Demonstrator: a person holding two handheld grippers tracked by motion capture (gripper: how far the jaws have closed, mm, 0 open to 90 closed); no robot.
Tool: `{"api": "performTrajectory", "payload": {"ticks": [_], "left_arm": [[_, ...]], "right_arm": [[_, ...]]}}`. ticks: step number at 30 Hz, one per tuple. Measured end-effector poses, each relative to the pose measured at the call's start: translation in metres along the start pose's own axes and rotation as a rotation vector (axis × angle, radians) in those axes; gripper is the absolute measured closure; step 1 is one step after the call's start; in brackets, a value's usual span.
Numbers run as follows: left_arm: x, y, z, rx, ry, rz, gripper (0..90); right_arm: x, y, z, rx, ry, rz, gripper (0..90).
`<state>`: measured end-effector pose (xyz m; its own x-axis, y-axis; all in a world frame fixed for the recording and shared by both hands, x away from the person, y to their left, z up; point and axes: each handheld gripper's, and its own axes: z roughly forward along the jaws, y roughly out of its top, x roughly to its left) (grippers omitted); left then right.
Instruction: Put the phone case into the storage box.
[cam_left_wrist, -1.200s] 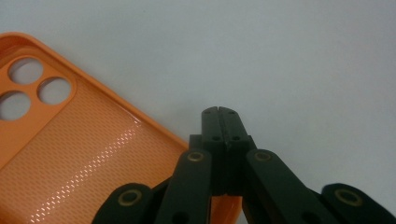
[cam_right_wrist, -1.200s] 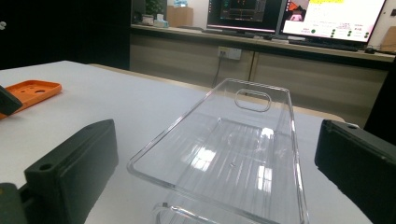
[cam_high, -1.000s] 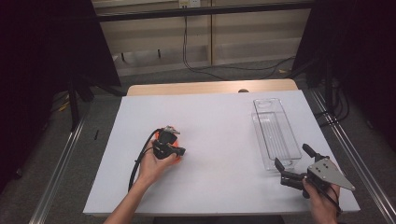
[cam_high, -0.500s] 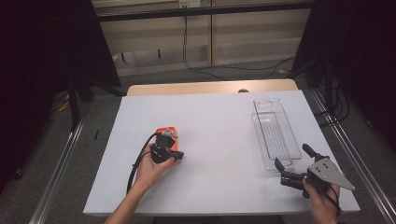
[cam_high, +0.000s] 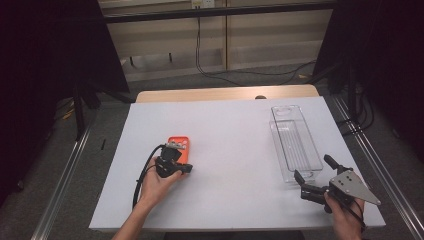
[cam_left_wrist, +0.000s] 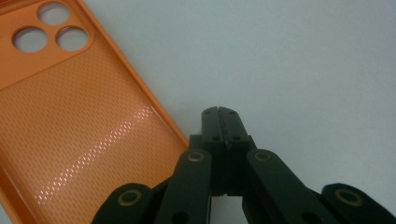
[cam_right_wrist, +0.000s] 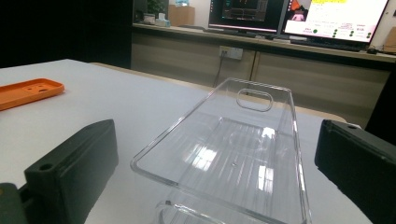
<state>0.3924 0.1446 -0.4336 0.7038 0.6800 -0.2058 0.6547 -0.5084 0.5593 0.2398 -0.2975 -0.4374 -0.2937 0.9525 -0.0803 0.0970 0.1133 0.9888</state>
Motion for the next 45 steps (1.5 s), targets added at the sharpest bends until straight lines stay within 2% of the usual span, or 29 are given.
{"api": "performTrajectory", "payload": {"ticks": [5, 18, 22, 29, 33, 37, 41, 45], "left_arm": [[0.002, -0.003, -0.003, -0.002, 0.009, -0.002, 90.0], [0.008, -0.008, -0.008, 0.000, -0.003, -0.014, 90.0], [0.010, -0.010, -0.010, -0.001, 0.002, -0.031, 90.0], [0.014, -0.011, -0.011, 0.000, -0.017, -0.042, 90.0], [0.017, -0.012, -0.013, 0.007, -0.014, -0.037, 90.0], [0.021, -0.013, -0.016, 0.012, -0.016, -0.051, 90.0], [0.026, -0.014, -0.017, 0.013, -0.040, -0.048, 90.0], [0.027, -0.014, -0.018, 0.021, -0.037, -0.044, 90.0]], "right_arm": [[0.000, 0.000, -0.001, -0.001, -0.002, -0.001, 0.0], [0.000, 0.000, -0.001, 0.000, 0.005, 0.002, 0.0], [0.000, 0.000, -0.001, -0.001, 0.005, 0.003, 0.0], [0.001, 0.000, 0.000, 0.003, 0.006, -0.003, 0.0], [0.001, 0.000, -0.001, 0.001, 0.005, 0.004, 0.0], [0.000, 0.000, -0.002, 0.001, 0.004, 0.000, 0.0], [0.001, 0.000, -0.002, 0.002, 0.004, 0.002, 0.0], [0.001, 0.000, -0.002, 0.002, 0.003, 0.001, 0.0]]}}
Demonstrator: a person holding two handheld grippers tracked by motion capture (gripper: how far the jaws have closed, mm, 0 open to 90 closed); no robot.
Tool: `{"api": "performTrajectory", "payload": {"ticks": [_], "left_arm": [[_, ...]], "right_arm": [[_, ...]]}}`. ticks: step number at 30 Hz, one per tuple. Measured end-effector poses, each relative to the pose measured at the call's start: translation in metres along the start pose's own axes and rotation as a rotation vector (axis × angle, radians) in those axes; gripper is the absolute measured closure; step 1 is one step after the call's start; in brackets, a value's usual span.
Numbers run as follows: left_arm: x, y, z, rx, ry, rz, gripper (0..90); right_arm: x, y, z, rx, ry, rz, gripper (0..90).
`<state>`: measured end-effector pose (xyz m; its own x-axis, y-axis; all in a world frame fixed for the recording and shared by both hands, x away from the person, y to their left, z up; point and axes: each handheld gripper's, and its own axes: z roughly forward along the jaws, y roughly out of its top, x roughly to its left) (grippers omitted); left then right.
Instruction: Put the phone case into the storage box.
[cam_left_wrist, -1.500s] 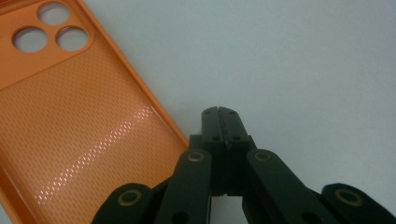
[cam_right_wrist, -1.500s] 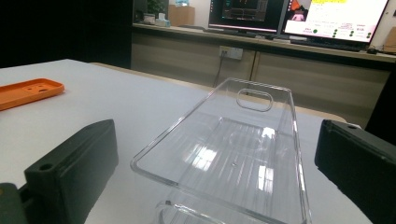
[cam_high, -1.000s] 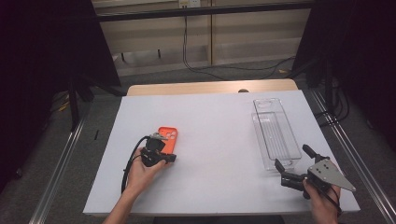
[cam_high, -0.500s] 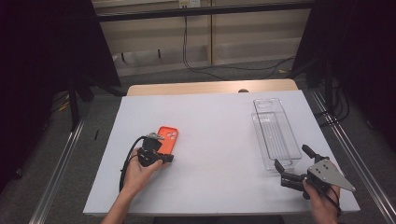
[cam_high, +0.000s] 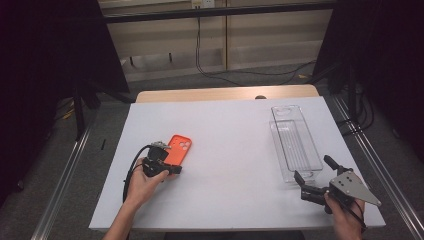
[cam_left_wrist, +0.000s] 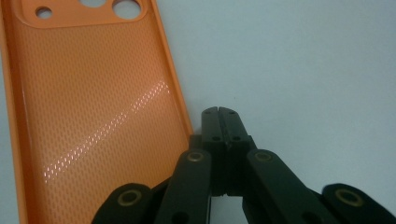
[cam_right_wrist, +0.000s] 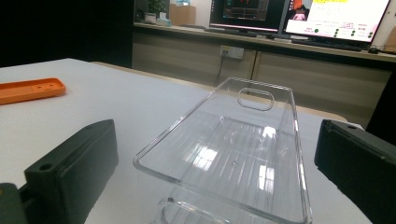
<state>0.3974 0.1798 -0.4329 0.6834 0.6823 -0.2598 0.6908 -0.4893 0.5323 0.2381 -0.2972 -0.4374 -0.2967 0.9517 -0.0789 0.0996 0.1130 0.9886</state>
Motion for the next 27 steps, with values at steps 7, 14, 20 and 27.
{"api": "performTrajectory", "payload": {"ticks": [7, 14, 20, 27], "left_arm": [[0.008, -0.002, -0.005, 0.004, 0.012, -0.017, 90.0], [0.009, -0.002, -0.006, 0.006, 0.024, -0.015, 89.9], [0.012, -0.003, -0.007, 0.005, 0.027, -0.032, 89.1], [0.007, -0.001, -0.012, -0.047, 0.000, -0.011, 86.7]], "right_arm": [[0.000, 0.000, 0.000, 0.000, -0.002, 0.001, 0.0], [0.000, 0.000, 0.000, 0.000, -0.001, 0.000, 0.0], [-0.001, 0.000, 0.000, 0.001, -0.001, -0.002, 0.0], [-0.001, 0.000, 0.001, 0.000, -0.002, -0.002, 0.0]]}}
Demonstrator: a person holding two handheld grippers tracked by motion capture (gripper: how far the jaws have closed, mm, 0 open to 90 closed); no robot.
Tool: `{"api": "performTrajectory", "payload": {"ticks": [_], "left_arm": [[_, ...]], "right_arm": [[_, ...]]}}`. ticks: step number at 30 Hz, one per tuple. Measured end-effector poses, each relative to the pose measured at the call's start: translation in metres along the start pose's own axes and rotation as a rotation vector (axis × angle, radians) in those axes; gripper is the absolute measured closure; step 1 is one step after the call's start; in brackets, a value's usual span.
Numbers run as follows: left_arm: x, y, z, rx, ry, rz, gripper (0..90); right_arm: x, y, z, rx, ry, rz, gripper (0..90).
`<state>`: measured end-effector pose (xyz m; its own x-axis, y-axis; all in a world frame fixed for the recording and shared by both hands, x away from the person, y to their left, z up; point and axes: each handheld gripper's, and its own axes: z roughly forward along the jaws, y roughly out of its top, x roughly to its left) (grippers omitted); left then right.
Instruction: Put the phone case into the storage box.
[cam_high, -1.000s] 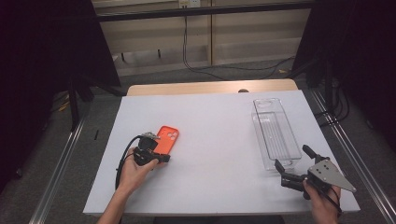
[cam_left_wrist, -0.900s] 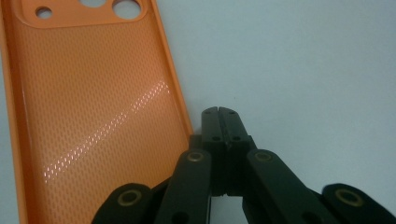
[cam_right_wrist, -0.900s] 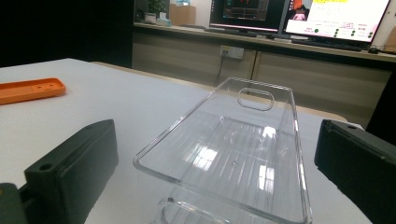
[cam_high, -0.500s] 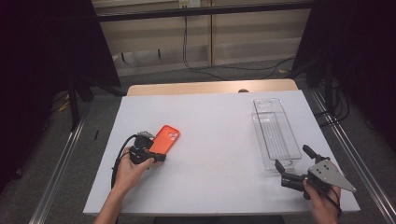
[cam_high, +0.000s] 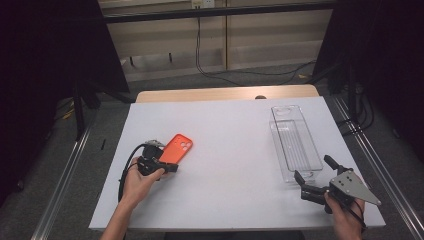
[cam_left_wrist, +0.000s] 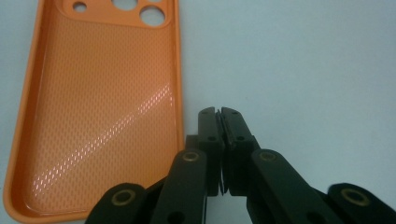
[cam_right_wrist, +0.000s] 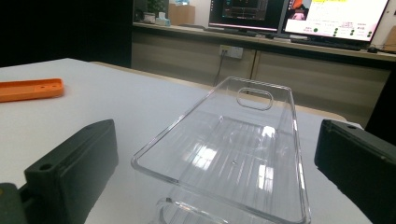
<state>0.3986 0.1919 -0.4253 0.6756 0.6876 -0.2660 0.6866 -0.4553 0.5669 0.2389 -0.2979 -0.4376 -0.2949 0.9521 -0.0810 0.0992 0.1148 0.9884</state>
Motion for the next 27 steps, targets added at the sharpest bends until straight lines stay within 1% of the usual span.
{"api": "performTrajectory", "payload": {"ticks": [3, 5, 6, 7, 8, 9, 10, 13, 14, 15, 17, 19, 21, 23, 24, 27], "left_arm": [[-0.001, 0.001, -0.005, -0.046, 0.000, 0.010, 83.1], [-0.001, 0.002, -0.009, -0.071, -0.007, 0.025, 80.4], [-0.002, 0.002, -0.011, -0.084, 0.004, 0.022, 78.8], [-0.002, 0.002, -0.012, -0.093, 0.008, 0.018, 75.8], [-0.002, 0.002, -0.014, -0.103, 0.006, 0.016, 71.0], [-0.001, 0.003, -0.015, -0.106, -0.008, 0.015, 68.6], [-0.001, 0.003, -0.017, -0.113, -0.010, 0.019, 64.8], [-0.001, 0.003, -0.020, -0.147, 0.016, 0.018, 52.8], [0.000, 0.003, -0.021, -0.162, 0.024, 0.012, 47.9], [0.000, 0.003, -0.022, -0.167, 0.033, 0.018, 44.9], [0.000, 0.003, -0.023, -0.184, 0.045, 0.012, 39.8], [0.002, 0.004, -0.025, -0.190, 0.054, 0.008, 32.0], [0.004, 0.004, -0.026, -0.200, 0.083, -0.008, 25.1], [0.006, 0.004, -0.026, -0.192, 0.093, -0.018, 20.1], [0.008, 0.003, -0.025, -0.186, 0.100, -0.016, 17.9], [0.011, 0.003, -0.024, -0.176, 0.138, -0.012, 9.1]], "right_arm": [[0.000, 0.000, 0.000, 0.000, 0.000, 0.000, 0.0], [0.000, 0.000, 0.000, 0.000, 0.001, 0.000, 0.0], [0.000, 0.000, 0.000, 0.001, 0.002, 0.000, 0.0], [0.000, 0.000, 0.000, 0.001, 0.002, 0.000, 0.0], [0.000, 0.000, 0.000, 0.000, 0.002, -0.001, 0.0], [0.000, 0.000, 0.000, 0.000, 0.002, 0.001, 0.0], [0.000, 0.000, 0.000, 0.000, 0.002, 0.002, 0.0], [0.000, 0.000, 0.000, 0.001, 0.002, 0.000, 0.0], [0.000, 0.000, 0.000, 0.001, 0.001, -0.001, 0.0], [0.000, 0.000, 0.000, 0.002, 0.000, -0.003, 0.0], [0.000, 0.000, 0.000, 0.001, 0.001, -0.001, 0.0], [0.000, 0.000, 0.000, -0.001, 0.002, -0.001, 0.0], [0.000, 0.000, 0.000, -0.002, 0.002, 0.000, 0.0], [0.000, 0.000, 0.000, -0.002, 0.003, 0.000, 0.0], [0.001, 0.000, 0.000, -0.003, 0.003, 0.002, 0.0], [0.000, 0.000, 0.000, -0.002, 0.002, 0.000, 0.0]]}}
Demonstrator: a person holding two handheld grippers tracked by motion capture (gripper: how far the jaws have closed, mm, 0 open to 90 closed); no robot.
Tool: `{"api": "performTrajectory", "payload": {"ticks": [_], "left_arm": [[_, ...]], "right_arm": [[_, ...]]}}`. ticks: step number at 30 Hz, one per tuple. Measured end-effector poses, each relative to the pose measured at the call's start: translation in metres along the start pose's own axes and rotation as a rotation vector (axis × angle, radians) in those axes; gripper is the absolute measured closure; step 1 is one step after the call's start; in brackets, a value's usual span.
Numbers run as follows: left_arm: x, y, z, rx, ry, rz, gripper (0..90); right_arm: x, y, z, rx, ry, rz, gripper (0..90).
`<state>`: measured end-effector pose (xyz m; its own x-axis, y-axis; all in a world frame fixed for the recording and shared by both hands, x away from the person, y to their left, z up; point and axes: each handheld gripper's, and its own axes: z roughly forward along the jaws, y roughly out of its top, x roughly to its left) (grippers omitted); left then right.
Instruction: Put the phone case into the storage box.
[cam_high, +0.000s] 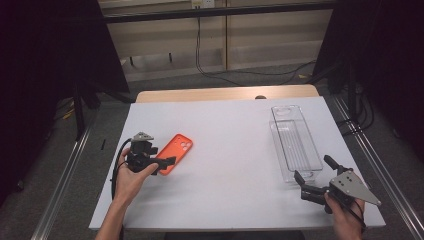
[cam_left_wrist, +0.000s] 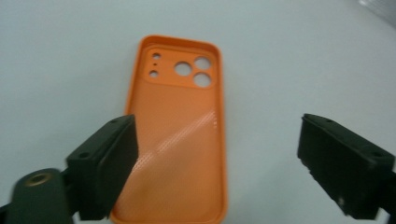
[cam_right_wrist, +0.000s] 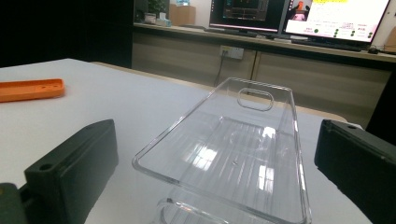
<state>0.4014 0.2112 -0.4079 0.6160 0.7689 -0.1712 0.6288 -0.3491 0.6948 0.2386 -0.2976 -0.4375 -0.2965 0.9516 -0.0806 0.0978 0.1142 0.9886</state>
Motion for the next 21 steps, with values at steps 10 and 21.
{"api": "performTrajectory", "payload": {"ticks": [10, 21], "left_arm": [[-0.001, 0.007, 0.003, 0.044, 0.055, 0.011, 5.8], [0.006, 0.023, 0.020, 0.136, 0.032, 0.030, 6.7]], "right_arm": [[0.000, 0.000, 0.000, -0.002, 0.001, 0.002, 0.0], [0.000, 0.000, 0.000, 0.001, -0.001, 0.000, 0.0]]}}
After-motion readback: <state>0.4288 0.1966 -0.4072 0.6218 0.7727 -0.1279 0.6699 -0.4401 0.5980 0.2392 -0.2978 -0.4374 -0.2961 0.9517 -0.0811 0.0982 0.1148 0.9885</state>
